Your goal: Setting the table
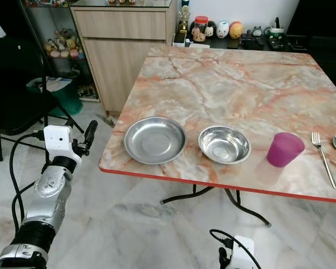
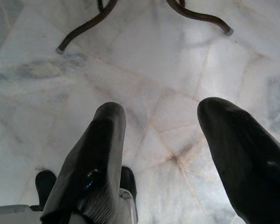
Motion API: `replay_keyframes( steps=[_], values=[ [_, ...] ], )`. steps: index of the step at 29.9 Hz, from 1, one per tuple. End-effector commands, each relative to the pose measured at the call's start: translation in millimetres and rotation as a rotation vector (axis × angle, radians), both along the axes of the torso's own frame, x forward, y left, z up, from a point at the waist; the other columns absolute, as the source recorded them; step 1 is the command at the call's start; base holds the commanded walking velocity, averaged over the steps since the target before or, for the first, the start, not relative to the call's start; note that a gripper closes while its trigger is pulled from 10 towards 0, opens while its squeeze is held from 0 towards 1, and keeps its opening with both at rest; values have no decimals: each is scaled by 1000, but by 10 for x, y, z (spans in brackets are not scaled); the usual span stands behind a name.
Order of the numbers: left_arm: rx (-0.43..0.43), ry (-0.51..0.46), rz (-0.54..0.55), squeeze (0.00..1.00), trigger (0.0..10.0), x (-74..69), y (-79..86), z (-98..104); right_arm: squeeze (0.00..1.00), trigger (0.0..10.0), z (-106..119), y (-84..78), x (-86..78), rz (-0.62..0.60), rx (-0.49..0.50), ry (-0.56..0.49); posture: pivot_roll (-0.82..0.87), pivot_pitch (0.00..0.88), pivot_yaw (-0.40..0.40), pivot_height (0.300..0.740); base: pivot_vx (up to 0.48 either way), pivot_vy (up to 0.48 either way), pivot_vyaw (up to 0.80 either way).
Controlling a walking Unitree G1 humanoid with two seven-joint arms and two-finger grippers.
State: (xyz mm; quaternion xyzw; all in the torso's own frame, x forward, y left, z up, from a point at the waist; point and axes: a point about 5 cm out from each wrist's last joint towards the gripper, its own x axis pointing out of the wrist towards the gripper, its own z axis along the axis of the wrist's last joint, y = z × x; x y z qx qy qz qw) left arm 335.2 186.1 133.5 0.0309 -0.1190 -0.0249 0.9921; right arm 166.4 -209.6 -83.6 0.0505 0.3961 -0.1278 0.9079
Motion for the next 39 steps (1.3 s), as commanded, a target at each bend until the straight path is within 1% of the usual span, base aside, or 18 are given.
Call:
replay_keyframes(
  steps=[1, 3, 5, 7, 11, 24, 27, 33, 34, 36, 39],
  values=[
    [-18, -1, -1, 0, 10000, 1, 9, 24, 0, 10000, 5, 3, 12, 0, -2, -3, 75, 0, -1, 724, 0, 0, 0],
    [-13, -2, -5, 0, 10000, 3, 18, 31, 0, 10000, 46, 4, 101, -20, 7, -33, 58, 0, 3, 724, 0, 0, 0],
    [-14, -2, -5, 0, 10000, 0, 14, 37, 0, 10000, 54, -5, 115, -28, 10, -38, 65, 0, -2, 724, 0, 0, 0],
    [-11, 0, 1, 0, 10000, -1, 27, 36, 0, 10000, 46, 11, 117, -9, 7, -20, 77, 0, -6, 724, 266, 0, 0],
    [-8, -11, 3, 0, 10000, 3, 47, 73, 0, 10000, 47, 24, 117, -11, 17, -30, 84, 0, -6, 724, 289, 0, -534],
    [-3, -16, 3, 0, 10000, -2, 64, 105, 0, 10000, 27, 29, 71, -6, 13, -23, 91, 0, -8, 724, 300, 0, 0],
    [-4, -14, -15, 0, 10000, -5, 40, 111, 0, 10000, 27, 36, 74, -4, 15, -22, 92, 0, -10, 724, 0, 0, 0],
    [-35, -6, -31, 0, 10000, -14, 23, 113, 0, 10000, 26, 39, 78, 4, 14, -17, 93, 0, -11, 724, 0, 0, 0],
    [-81, 49, -61, 0, 10000, -24, 19, 76, 0, 10000, 25, 42, 80, 5, 13, -14, 92, 0, -9, 724, 0, 0, 0],
    [-126, 111, -100, 0, 10000, -46, 7, 26, 0, 10000, 22, 43, 78, 6, 11, -8, 92, 0, -9, 724, 0, 0, 0],
    [-135, 133, -113, 0, 10000, -60, 7, 6, 0, 10000, 20, 45, 76, 6, 11, -6, 92, 0, -9, 724, 0, 0, 0]
  ],
)
